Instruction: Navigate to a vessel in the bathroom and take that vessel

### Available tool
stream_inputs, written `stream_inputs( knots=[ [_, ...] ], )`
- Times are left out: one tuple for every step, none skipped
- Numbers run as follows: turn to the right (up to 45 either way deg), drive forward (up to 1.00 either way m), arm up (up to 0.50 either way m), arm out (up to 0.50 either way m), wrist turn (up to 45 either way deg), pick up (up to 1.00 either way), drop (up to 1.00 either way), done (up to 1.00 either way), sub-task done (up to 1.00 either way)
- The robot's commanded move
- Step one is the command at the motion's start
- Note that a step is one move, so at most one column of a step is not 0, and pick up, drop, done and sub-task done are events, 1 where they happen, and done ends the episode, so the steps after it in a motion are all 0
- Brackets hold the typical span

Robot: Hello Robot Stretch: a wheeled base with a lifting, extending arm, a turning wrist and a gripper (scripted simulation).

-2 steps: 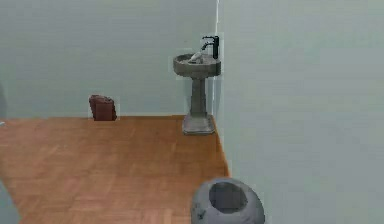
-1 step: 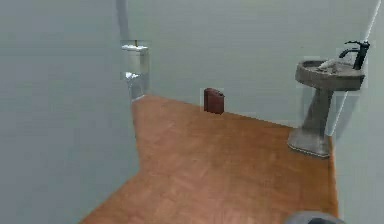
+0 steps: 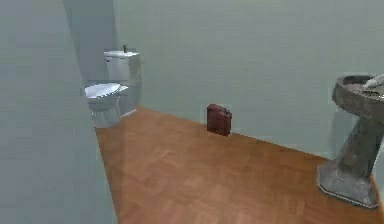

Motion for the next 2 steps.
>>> stream_inputs(
  knots=[
    [24.0,0.00,0.00,0.00,0.0,0.00,0.00,0.00,0.00],
    [0.0,1.00,0.00,0.00,0.0,0.00,0.00,0.00,0.00]
  ],
)
